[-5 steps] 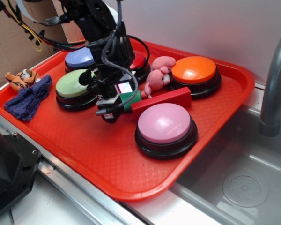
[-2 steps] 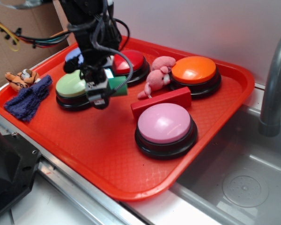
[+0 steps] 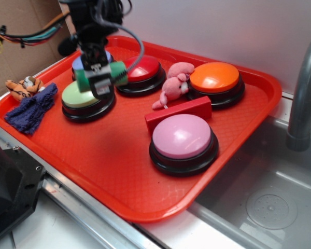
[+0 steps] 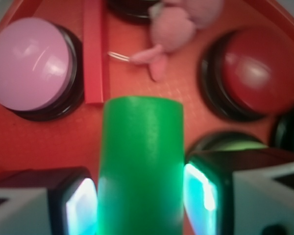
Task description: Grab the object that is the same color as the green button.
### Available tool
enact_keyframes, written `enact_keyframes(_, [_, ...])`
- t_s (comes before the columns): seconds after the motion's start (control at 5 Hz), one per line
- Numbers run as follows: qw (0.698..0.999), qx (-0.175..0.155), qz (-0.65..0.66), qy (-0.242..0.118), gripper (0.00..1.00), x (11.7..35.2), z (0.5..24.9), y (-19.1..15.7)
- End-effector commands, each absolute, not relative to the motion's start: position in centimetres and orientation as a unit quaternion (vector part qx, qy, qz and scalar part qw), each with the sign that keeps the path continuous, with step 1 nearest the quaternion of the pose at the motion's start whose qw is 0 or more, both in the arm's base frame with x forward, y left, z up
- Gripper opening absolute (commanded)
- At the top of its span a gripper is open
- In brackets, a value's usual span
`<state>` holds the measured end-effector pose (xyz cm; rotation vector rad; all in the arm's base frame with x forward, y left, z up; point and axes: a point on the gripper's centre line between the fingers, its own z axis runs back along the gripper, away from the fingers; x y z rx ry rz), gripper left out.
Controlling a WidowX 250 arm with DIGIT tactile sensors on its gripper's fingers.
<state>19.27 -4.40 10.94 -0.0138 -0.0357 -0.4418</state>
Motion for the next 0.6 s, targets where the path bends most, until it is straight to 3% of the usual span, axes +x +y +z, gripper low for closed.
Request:
enact_keyframes(0.0, [0.998, -0.042, 0.006, -0.041, 0.00, 17.8, 15.6, -3.5])
enact_keyframes(0.4, [0.978, 0.008, 0.203, -0.039, 0.00, 15.9, 17.4, -1.5])
